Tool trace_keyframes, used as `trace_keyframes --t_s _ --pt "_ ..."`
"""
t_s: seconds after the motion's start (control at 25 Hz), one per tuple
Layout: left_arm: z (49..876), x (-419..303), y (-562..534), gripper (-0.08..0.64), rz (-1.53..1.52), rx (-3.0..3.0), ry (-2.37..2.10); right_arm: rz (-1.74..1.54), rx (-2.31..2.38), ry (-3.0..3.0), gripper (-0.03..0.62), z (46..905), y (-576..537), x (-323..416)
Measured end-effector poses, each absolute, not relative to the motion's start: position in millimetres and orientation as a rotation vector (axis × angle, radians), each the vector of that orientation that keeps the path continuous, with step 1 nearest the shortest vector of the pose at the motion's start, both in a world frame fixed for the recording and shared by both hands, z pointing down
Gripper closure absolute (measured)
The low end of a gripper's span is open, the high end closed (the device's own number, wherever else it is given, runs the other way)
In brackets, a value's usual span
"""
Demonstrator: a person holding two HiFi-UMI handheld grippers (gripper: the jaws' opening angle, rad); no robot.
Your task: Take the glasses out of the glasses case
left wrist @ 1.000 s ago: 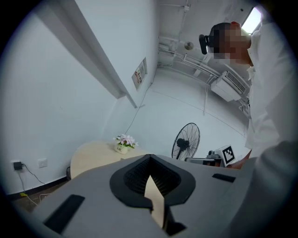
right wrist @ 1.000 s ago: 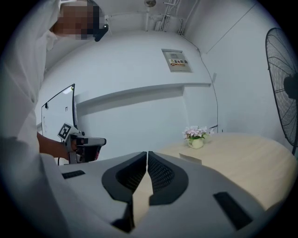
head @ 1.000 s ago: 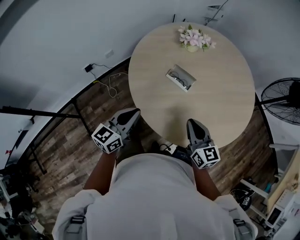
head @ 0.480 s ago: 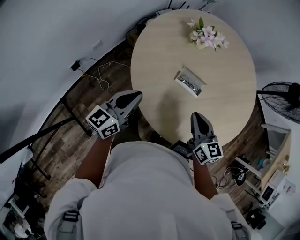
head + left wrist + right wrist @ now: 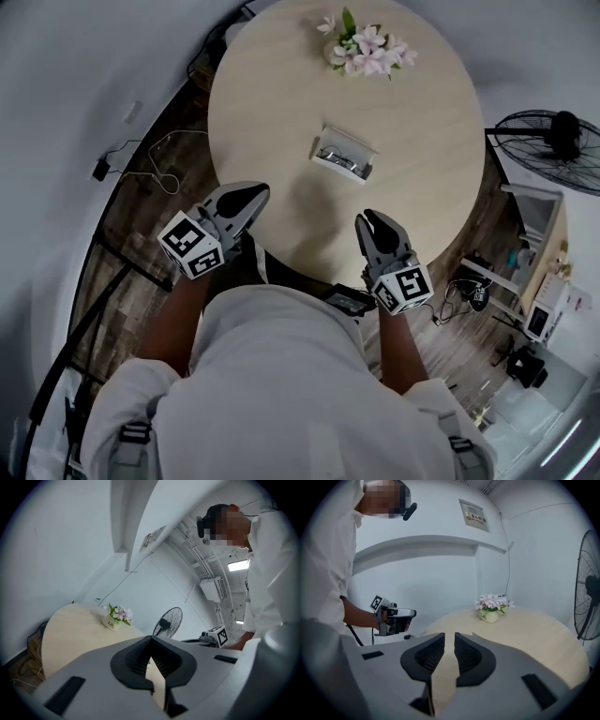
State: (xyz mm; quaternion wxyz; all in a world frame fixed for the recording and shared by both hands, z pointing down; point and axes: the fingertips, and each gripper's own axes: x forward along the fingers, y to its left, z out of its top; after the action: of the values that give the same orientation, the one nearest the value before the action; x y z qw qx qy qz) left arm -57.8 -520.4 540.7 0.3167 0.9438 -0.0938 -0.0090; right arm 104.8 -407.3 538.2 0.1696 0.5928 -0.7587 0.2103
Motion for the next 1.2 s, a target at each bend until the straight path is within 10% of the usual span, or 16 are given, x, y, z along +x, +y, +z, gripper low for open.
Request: trace_keyframes --t_s 1.2 --pt "671 12 -467 0.549 0.131 2.312 -0.304 0.55 0.671 -1.812 0.518 729 -500 164"
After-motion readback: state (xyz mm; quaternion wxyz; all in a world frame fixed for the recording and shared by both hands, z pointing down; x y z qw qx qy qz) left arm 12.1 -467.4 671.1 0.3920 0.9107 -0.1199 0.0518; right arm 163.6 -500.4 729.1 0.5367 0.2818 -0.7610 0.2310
